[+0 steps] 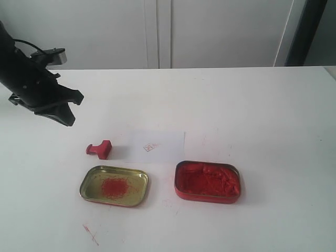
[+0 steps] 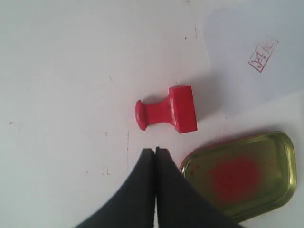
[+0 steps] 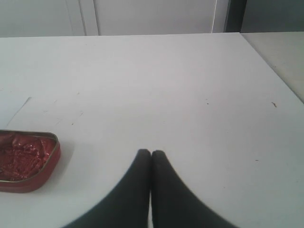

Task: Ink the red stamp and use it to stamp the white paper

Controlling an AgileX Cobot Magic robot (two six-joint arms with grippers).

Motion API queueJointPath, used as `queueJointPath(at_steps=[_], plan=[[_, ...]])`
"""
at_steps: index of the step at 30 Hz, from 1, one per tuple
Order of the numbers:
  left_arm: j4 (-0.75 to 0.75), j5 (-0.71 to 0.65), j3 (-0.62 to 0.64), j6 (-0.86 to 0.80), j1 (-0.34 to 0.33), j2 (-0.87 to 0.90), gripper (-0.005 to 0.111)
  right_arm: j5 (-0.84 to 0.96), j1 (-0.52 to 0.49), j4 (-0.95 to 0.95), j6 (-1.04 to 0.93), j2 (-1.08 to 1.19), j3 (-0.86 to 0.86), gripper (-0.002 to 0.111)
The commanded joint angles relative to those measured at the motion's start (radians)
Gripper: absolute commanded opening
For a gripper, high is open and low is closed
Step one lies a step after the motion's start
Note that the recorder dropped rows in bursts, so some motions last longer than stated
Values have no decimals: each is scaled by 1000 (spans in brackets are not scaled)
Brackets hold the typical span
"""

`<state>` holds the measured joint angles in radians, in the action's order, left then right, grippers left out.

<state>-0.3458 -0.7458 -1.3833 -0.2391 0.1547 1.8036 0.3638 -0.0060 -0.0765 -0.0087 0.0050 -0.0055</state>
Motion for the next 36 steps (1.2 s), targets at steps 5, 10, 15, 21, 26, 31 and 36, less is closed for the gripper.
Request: queueJointPath(at_steps=[5, 10, 15, 21, 26, 31, 36], plan=[[41, 124, 162, 23, 21, -153, 0, -14, -5, -1, 3, -5, 6, 0], [69, 216, 272, -39, 21, -243, 0, -14, -5, -1, 3, -5, 6, 0], [78, 304, 372, -83, 21, -326, 0, -14, -5, -1, 3, -5, 6, 0], [90, 374, 480, -83, 21, -413, 0, -14, -5, -1, 3, -5, 6, 0], [100, 372, 511, -83, 21, -470, 0, -14, -5, -1, 3, -5, 6, 0], [100, 396, 514, -106, 21, -509, 0, -14, -5, -1, 3, -5, 6, 0], [100, 385, 514, -106, 21, -520, 0, -14, -5, -1, 3, -5, 6, 0]])
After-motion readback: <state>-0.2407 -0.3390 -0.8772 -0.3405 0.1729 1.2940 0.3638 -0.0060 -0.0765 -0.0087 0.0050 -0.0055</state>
